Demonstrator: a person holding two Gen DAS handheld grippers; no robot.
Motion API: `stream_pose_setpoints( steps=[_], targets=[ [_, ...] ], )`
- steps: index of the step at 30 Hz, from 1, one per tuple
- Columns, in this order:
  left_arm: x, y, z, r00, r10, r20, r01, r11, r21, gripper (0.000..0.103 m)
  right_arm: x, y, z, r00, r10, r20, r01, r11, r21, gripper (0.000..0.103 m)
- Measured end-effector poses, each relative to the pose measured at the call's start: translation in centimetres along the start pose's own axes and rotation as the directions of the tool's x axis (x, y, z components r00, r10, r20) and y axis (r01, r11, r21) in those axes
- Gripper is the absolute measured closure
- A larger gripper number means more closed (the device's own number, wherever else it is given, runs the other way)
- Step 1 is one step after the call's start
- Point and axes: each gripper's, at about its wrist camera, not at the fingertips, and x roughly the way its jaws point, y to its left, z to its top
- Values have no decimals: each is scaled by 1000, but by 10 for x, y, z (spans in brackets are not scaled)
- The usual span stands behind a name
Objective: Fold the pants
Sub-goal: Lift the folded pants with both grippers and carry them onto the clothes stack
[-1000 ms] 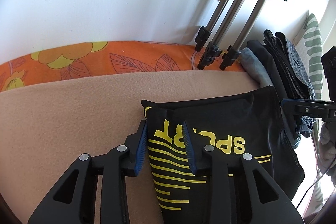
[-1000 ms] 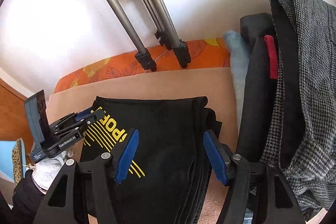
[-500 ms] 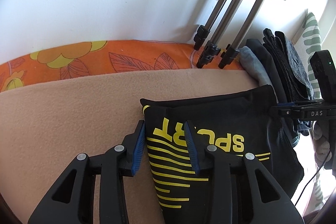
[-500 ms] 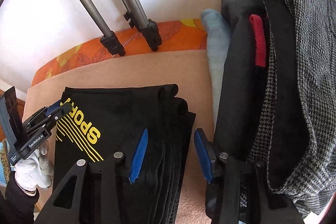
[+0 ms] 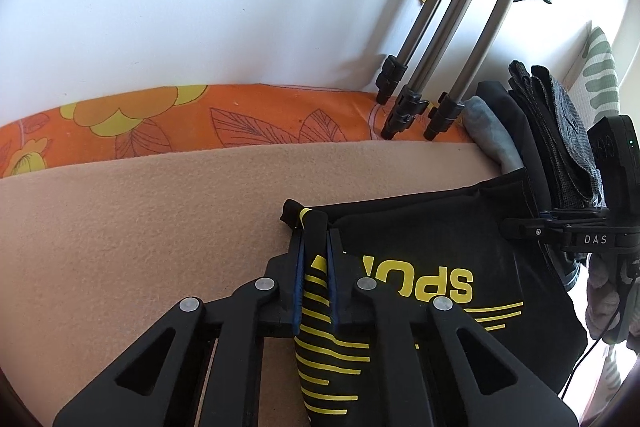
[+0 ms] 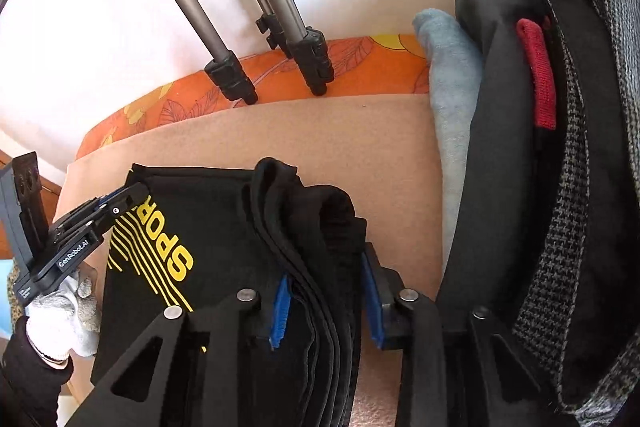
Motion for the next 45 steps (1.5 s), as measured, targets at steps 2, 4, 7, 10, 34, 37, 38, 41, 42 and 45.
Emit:
stream_pose_setpoints(
  steps=[2, 4, 7, 10, 34, 37, 38, 41, 42, 45],
  targets=[
    [-4, -1, -1, 1000, 4, 16, -4, 1000, 1, 97, -3, 0, -4, 1000, 3, 27, -3, 1000, -3, 75],
    [-12, 0, -2, 999, -7, 47, 8, 1000, -17, 98, -14, -2, -12, 997, 24, 68, -25, 1000, 4, 77],
    [-30, -1, -3, 995, -28, 94, 31, 999, -27, 99, -35, -7, -21, 986, 86, 140, -91, 995, 32, 77],
    [-54, -8, -3, 989, -42, 143, 46, 999, -19, 99, -60, -5, -31, 973, 114, 199, -119, 993, 15, 78],
    [-221, -125, 4, 907, -125, 403, 57, 983, 176, 100, -251, 25, -97, 857, 74, 510, -22, 994, -108, 81],
    [-223, -146, 10, 896, -159, 415, 81, 977, 200, 100, -275, 13, -101, 838, 49, 544, 4, 995, -96, 82],
    [-223, -153, 14, 893, -174, 416, 94, 974, 206, 100, -284, 7, -104, 832, 43, 553, 8, 996, -88, 82],
    [-221, -178, 22, 882, -210, 423, 115, 964, 239, 100, -309, -10, -110, 815, 16, 579, 29, 997, -69, 82],
    [-219, -187, 26, 878, -220, 426, 119, 961, 251, 100, -316, -16, -111, 811, 6, 586, 40, 997, -64, 82],
    [-214, -212, 37, 869, -256, 424, 141, 949, 283, 100, -334, -34, -113, 793, -32, 608, 73, 996, -43, 82]
  ],
)
